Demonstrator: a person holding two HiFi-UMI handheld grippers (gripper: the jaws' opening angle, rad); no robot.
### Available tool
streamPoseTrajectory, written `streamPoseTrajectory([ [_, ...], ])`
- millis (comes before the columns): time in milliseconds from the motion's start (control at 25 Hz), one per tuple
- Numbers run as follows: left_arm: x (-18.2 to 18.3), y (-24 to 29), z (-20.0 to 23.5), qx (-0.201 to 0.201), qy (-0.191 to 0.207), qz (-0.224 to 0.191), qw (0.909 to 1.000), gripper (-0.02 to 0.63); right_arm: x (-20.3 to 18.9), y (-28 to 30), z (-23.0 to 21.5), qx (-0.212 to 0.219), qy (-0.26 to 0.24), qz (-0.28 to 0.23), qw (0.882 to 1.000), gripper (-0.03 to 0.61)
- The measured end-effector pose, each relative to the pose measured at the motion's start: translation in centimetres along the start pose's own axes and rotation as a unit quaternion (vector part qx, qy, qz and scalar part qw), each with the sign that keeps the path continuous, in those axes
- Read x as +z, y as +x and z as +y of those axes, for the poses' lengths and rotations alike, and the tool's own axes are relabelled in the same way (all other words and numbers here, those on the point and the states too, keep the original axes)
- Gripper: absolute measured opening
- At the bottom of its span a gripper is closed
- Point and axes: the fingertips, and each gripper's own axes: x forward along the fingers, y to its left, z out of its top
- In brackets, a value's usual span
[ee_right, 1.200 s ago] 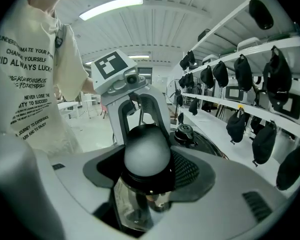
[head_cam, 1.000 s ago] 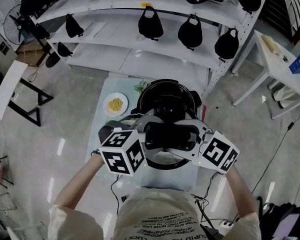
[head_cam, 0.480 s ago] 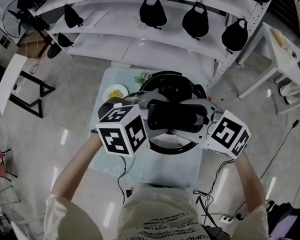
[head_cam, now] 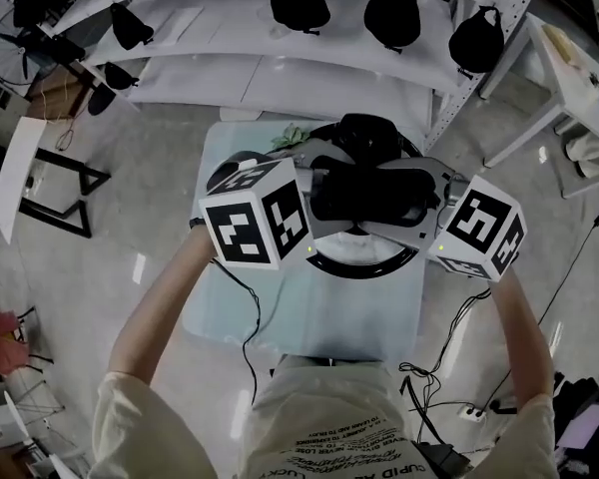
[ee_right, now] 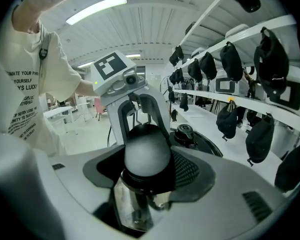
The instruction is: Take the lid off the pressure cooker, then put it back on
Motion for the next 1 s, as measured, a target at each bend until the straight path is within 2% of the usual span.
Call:
streamPoseTrajectory([
  [520,-1.7,1.3,2.9,-0.03,-0.011,-0.001,0.9995,0.278,-0.7,1.7,-3.2,0.004,0.037,0.016,0.999,0.279],
  [1000,-2.9,2.1,2.9,-0.048,-0.033,0.003,0.9983,0.277,-1.7,2.7,-3.4,0.026,0.06,0.025,0.998,0.279],
])
